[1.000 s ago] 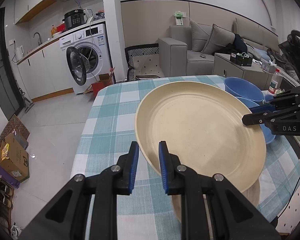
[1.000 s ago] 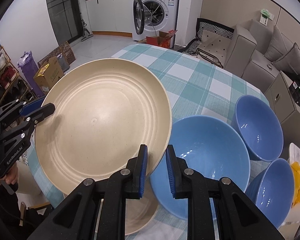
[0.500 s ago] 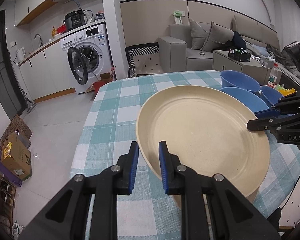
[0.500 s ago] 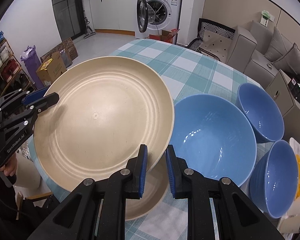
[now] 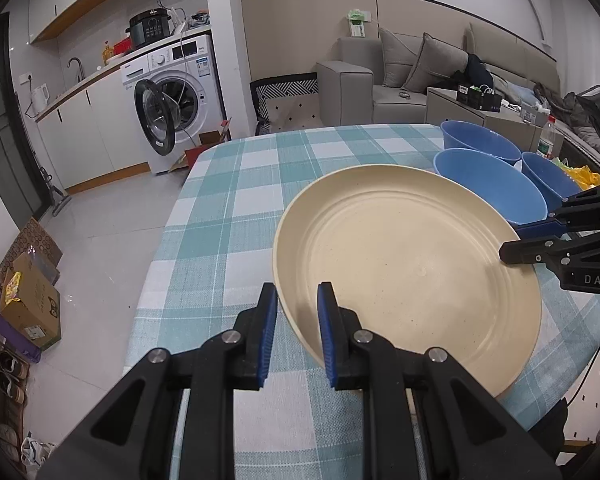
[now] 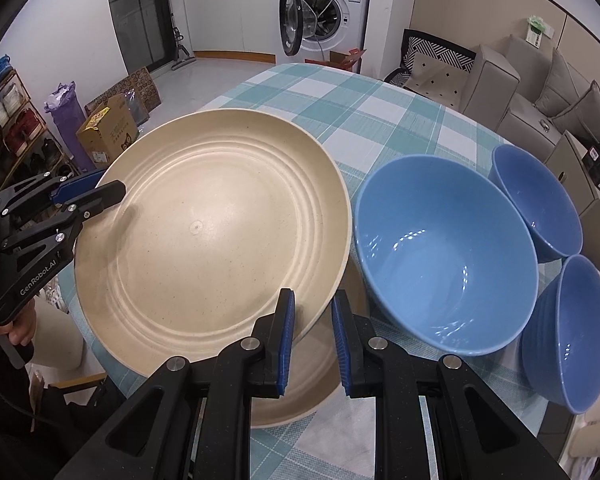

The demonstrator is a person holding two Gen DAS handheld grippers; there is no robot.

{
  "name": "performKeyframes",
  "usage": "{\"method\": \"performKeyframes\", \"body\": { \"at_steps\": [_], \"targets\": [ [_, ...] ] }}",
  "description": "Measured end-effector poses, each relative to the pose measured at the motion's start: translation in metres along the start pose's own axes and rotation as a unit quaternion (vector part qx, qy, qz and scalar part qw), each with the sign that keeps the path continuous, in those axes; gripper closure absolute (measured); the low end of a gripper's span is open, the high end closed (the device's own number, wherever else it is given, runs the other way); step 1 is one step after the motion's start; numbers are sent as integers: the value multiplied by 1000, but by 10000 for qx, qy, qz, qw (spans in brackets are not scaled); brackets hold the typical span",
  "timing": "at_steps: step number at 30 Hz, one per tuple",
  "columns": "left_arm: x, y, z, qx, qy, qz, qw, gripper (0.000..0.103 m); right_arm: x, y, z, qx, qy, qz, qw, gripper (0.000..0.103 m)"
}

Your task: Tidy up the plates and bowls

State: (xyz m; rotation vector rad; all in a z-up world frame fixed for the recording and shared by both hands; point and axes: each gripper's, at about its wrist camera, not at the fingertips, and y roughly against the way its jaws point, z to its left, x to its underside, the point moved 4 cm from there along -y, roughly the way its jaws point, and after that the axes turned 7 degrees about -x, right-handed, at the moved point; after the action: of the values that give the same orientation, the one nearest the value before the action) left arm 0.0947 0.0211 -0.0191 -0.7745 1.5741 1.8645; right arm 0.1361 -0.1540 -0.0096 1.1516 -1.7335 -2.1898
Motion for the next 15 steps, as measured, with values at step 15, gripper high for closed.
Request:
{"method": "performKeyframes", "body": {
  "at_steps": [15],
  "targets": [
    [9, -5, -9, 50, -106, 89, 9999, 85, 20, -14, -2, -26, -86, 97, 9999, 84]
  ]
}}
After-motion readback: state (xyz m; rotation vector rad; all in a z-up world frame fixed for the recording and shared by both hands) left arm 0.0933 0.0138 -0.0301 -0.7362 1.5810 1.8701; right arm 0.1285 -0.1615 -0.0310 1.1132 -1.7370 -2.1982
